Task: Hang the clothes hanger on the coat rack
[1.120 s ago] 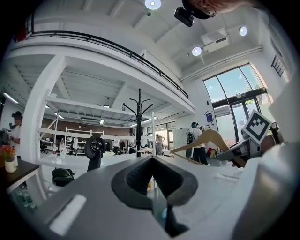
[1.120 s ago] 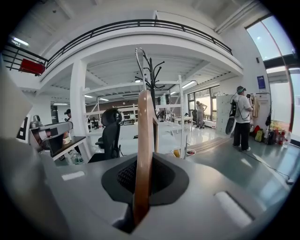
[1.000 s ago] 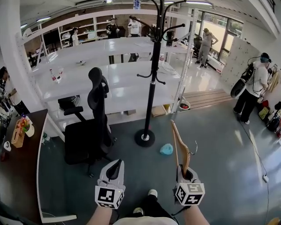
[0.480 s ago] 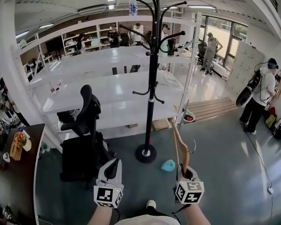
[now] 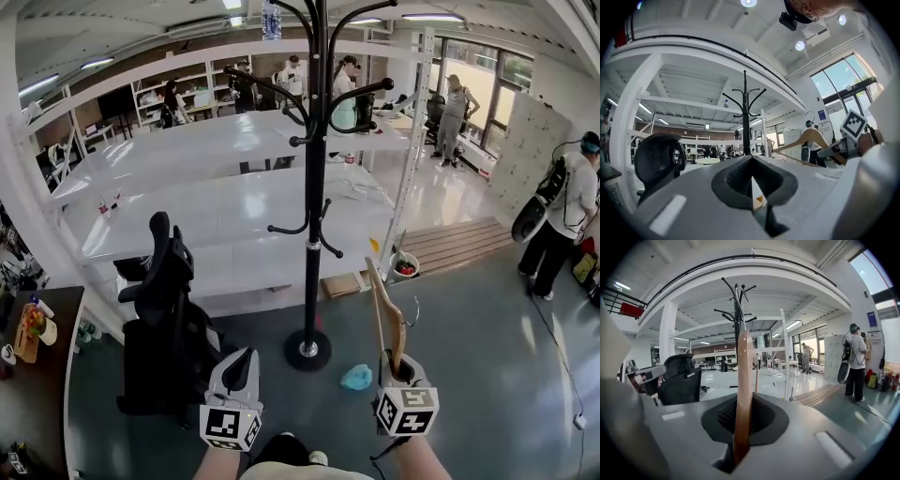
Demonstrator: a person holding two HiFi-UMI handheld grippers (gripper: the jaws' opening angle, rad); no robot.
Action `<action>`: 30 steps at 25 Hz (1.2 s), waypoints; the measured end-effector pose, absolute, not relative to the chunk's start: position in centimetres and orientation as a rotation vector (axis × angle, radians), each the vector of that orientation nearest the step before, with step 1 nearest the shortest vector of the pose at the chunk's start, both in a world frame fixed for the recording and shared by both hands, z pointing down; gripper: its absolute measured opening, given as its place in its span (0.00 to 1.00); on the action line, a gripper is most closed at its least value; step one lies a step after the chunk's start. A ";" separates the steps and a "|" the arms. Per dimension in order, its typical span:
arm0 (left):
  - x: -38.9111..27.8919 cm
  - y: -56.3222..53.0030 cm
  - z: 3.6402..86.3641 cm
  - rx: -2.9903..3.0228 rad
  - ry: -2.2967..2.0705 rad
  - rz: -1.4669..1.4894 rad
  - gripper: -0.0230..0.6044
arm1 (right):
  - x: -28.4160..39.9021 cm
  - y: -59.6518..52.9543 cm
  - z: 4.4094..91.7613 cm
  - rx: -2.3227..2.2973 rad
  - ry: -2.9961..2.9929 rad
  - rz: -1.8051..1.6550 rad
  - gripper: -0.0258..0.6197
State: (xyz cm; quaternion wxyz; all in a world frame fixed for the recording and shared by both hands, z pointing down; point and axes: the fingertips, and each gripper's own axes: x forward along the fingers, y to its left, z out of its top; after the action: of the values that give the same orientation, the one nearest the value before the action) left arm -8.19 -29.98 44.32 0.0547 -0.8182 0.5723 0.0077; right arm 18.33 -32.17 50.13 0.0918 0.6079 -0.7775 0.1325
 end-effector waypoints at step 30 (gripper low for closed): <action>-9.8 -53.1 41.8 -2.556 1.552 0.002 0.04 | 14.7 -62.2 33.4 1.819 -2.351 0.140 0.09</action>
State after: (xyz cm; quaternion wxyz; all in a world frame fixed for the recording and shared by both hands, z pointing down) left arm -9.79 -53.15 41.84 0.0755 -0.8524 0.5174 0.0007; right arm 14.71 -62.16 33.42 0.0829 0.6091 -0.7874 0.0468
